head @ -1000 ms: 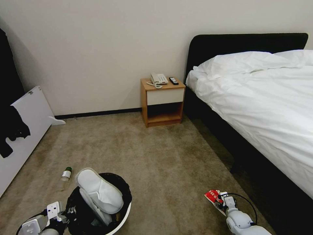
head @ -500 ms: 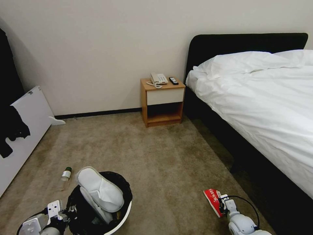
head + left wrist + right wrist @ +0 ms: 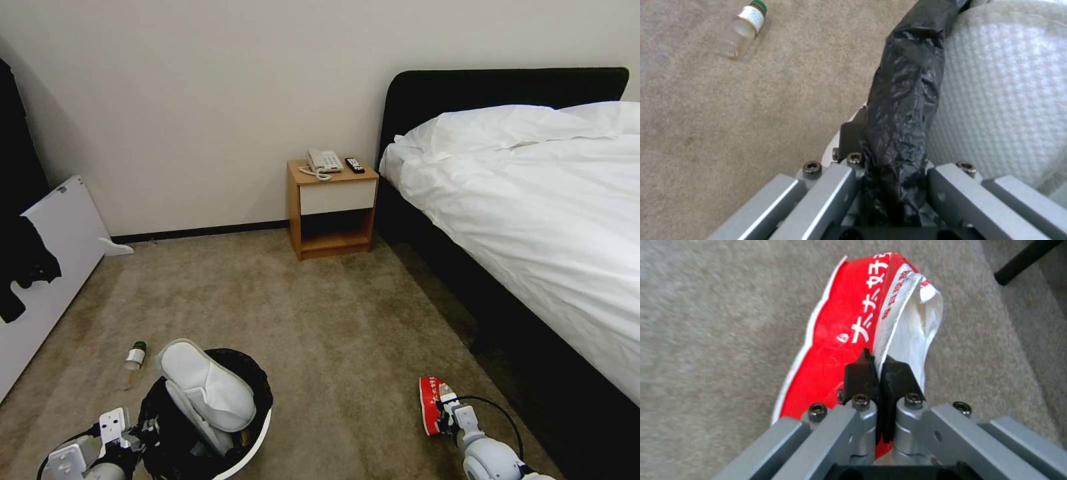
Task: Pick up the trash bin, then pick up the garbage from the floor and place it into the trash bin.
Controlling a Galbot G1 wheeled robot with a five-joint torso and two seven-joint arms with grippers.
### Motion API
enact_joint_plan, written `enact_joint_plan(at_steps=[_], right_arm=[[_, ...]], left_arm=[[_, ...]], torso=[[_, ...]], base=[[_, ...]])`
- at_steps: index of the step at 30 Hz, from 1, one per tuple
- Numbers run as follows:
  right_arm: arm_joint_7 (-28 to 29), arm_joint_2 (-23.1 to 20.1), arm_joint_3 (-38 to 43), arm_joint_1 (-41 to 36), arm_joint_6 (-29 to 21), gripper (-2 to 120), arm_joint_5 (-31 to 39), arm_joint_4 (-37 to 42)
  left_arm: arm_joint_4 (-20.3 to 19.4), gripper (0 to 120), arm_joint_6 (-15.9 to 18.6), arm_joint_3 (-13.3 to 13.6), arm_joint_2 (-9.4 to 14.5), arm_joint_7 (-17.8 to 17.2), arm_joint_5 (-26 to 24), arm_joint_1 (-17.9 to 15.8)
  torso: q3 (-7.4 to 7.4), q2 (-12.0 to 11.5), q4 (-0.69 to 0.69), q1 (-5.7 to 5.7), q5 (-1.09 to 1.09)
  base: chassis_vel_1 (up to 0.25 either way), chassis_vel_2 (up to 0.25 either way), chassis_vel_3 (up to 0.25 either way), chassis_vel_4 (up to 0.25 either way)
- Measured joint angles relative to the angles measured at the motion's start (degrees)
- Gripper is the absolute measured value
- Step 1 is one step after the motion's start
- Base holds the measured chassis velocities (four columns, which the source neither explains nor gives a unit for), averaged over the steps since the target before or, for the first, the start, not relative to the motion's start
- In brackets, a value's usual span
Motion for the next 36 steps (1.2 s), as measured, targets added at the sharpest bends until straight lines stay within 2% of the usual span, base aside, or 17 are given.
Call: enact_joint_plan(at_steps=[3, 14, 36], right_arm=[[0.76, -0.47, 0.03, -0.45, -0.02, 0, 0.31, 1.54], [5.58, -5.31, 1.71, -2.88, -2.67, 0, 5.36, 15.97], [6.41, -3.62, -0.41, -1.89, -2.47, 0, 5.19, 15.07]], left_arm=[[-0.19, 2, 0.00, 0.00, 0.01, 0.00, 0.00, 0.13], [-1.41, 2, 0.36, 0.60, -0.25, -0.21, 0.05, 0.14], [-1.54, 2, 0.44, 0.38, 0.13, -0.23, -0.05, -0.01]], torso=[[0.00, 0.00, 0.00, 0.00, 0.00], [0.00, 0.00, 0.00, 0.00, -0.01], [0.00, 0.00, 0.00, 0.00, 0.00]], base=[[0.000, 0.000, 0.000, 0.000], [0.000, 0.000, 0.000, 0.000], [0.000, 0.000, 0.000, 0.000]])
